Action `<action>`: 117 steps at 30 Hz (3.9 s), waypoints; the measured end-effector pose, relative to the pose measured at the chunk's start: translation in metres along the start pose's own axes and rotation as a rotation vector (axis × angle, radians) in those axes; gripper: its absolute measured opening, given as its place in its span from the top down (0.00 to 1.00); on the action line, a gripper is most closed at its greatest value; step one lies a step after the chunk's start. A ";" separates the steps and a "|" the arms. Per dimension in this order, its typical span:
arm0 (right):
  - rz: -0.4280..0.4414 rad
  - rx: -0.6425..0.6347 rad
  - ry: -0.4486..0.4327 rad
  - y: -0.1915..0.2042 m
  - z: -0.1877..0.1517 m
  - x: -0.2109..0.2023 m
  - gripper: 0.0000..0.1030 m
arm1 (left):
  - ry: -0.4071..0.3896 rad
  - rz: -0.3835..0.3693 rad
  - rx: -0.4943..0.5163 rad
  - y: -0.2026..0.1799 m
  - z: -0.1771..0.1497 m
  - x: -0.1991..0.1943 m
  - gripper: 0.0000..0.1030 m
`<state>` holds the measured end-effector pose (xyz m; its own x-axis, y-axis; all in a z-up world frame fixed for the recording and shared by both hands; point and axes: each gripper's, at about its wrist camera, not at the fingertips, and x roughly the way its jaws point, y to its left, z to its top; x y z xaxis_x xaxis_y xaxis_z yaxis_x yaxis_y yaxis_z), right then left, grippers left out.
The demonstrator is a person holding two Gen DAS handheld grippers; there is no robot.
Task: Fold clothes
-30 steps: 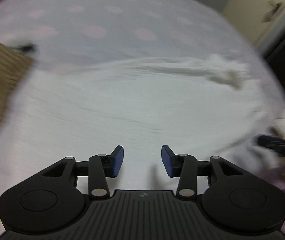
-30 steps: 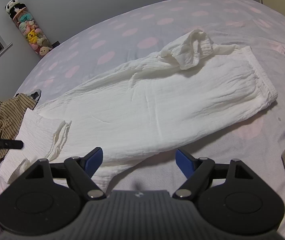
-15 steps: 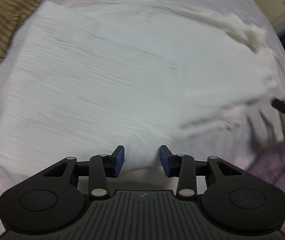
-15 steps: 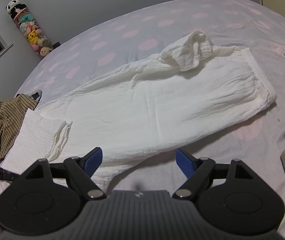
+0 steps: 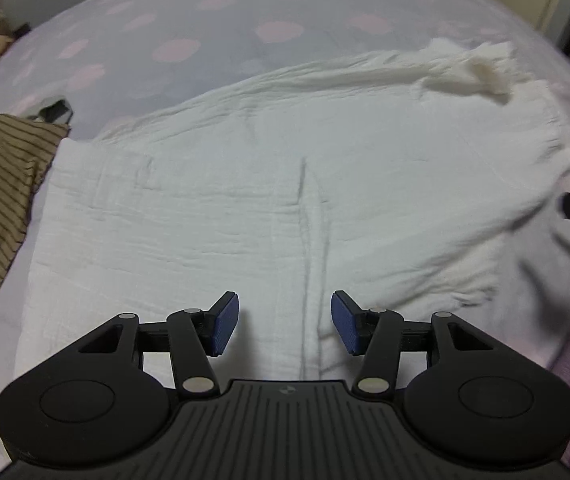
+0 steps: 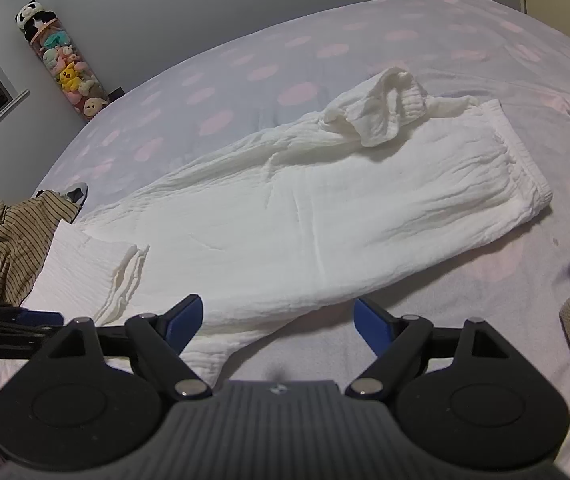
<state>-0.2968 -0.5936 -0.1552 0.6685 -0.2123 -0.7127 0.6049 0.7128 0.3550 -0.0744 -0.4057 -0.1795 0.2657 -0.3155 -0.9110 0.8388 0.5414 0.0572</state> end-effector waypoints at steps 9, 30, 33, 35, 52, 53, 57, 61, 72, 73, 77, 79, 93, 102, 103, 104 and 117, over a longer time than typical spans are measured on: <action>0.000 -0.001 0.012 0.000 0.001 0.003 0.18 | 0.023 0.036 -0.028 -0.001 -0.017 0.017 0.68; 0.373 0.131 0.144 0.099 0.008 0.059 0.29 | -0.088 -0.160 -0.214 0.043 -0.012 -0.018 0.94; 0.398 0.170 0.200 0.113 0.006 0.083 0.36 | -0.085 -0.181 -0.192 0.044 -0.016 -0.014 0.94; 0.414 0.198 0.237 0.122 0.004 0.098 0.37 | -0.081 -0.200 -0.187 0.047 -0.017 -0.011 0.94; 0.318 0.043 0.270 0.175 0.002 0.128 0.91 | -0.116 -0.286 -0.140 0.058 -0.023 -0.015 0.90; 0.312 0.021 0.263 0.179 0.004 0.125 0.92 | -0.128 -0.294 -0.152 0.061 -0.024 -0.021 0.86; 0.292 -0.071 0.207 0.192 0.027 0.104 0.93 | -0.193 -0.313 -0.204 0.079 -0.029 -0.049 0.70; 0.250 -0.192 0.142 0.204 0.061 0.075 0.93 | -0.243 -0.256 -0.261 0.099 -0.041 -0.075 0.61; 0.049 -0.367 0.026 0.168 0.154 -0.010 0.93 | -0.259 -0.158 -0.369 0.121 -0.056 -0.095 0.61; 0.028 -0.373 0.021 0.161 0.160 -0.016 0.93 | -0.257 -0.161 -0.363 0.119 -0.055 -0.094 0.61; -0.056 -0.390 0.015 0.127 0.184 -0.038 0.93 | -0.252 -0.170 -0.335 0.112 -0.052 -0.091 0.61; -0.099 -0.387 0.019 0.105 0.195 -0.044 0.93 | -0.255 -0.171 -0.329 0.109 -0.048 -0.089 0.61; -0.336 -0.221 0.157 -0.074 0.217 0.024 0.92 | -0.135 -0.244 -0.348 0.086 -0.020 -0.036 0.58; -0.342 -0.102 0.181 -0.133 0.189 0.079 0.75 | -0.056 -0.277 -0.425 0.074 0.002 0.004 0.55; -0.326 -0.080 0.171 -0.137 0.188 0.075 0.71 | -0.052 -0.274 -0.434 0.075 0.003 0.006 0.55; -0.309 -0.057 0.161 -0.141 0.187 0.071 0.69 | -0.048 -0.272 -0.444 0.075 0.003 0.007 0.55; -0.246 0.070 0.185 -0.178 0.130 0.044 0.28 | 0.014 -0.337 -0.539 0.071 -0.021 0.032 0.52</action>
<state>-0.3187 -0.8170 -0.1711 0.4124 -0.2430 -0.8780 0.7714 0.6058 0.1947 -0.0165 -0.3611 -0.2127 0.0197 -0.5292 -0.8483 0.5175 0.7314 -0.4442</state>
